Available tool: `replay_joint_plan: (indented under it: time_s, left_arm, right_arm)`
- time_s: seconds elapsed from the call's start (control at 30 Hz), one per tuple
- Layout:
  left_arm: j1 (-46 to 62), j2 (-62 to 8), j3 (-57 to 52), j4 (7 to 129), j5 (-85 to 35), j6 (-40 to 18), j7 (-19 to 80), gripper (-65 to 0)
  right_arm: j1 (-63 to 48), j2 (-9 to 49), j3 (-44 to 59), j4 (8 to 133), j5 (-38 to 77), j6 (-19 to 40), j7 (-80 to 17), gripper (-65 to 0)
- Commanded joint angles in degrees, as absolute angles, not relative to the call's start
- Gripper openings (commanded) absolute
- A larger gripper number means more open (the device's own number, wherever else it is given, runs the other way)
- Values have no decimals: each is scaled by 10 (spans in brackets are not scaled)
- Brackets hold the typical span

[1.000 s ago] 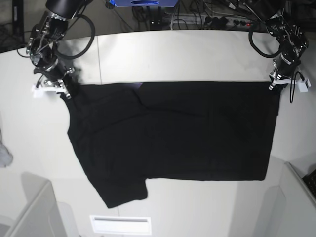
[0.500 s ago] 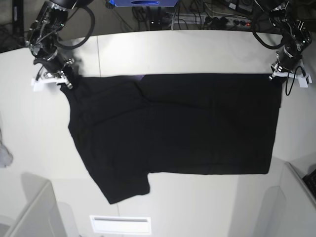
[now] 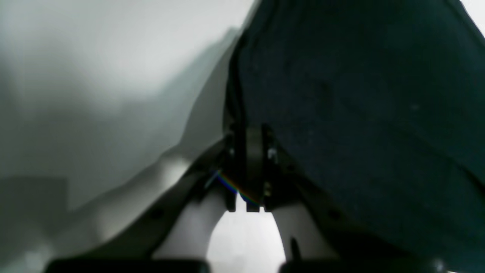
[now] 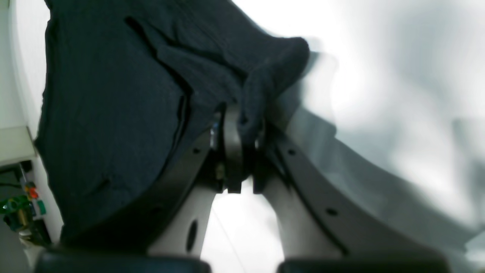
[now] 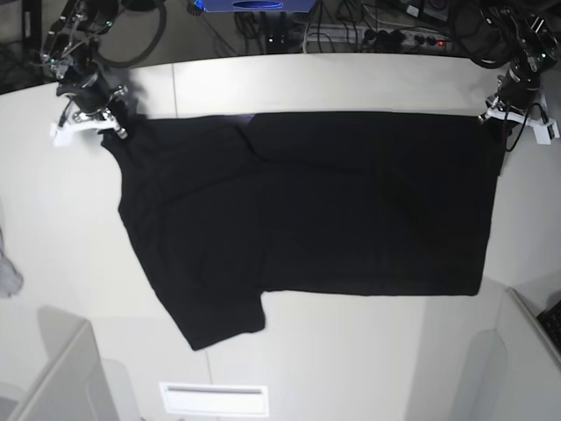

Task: Fold the T-shirt properly
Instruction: 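Drag the shirt by its shoulders toward the robot with both grippers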

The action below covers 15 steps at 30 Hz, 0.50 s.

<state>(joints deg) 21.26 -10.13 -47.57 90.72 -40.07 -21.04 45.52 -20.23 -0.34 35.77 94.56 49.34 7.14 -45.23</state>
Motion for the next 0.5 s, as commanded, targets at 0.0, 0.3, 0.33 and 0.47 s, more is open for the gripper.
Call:
replay_joint_plan:
  time_s: [0.0,0.3,0.33,0.47]
  left_arm:
    - [219,-109,-480,918,-406,-211,444,-650]
    - [247,-96,-479,920,-407,-212,444,-650]
    - [253,-93,-479,920,-407,-212,444,-650]
    - [261,-91,-482,920,-407,-212,444,-650]
  right_arm:
    - [-207,1,360,961,501,77,-444,-650]
    - [-240,1,361,966,502,77,-444,-650]
    - [-245,1,361,966,502,78,-444,-650]
    - [-265,4,361,966,532,80,-444,-650]
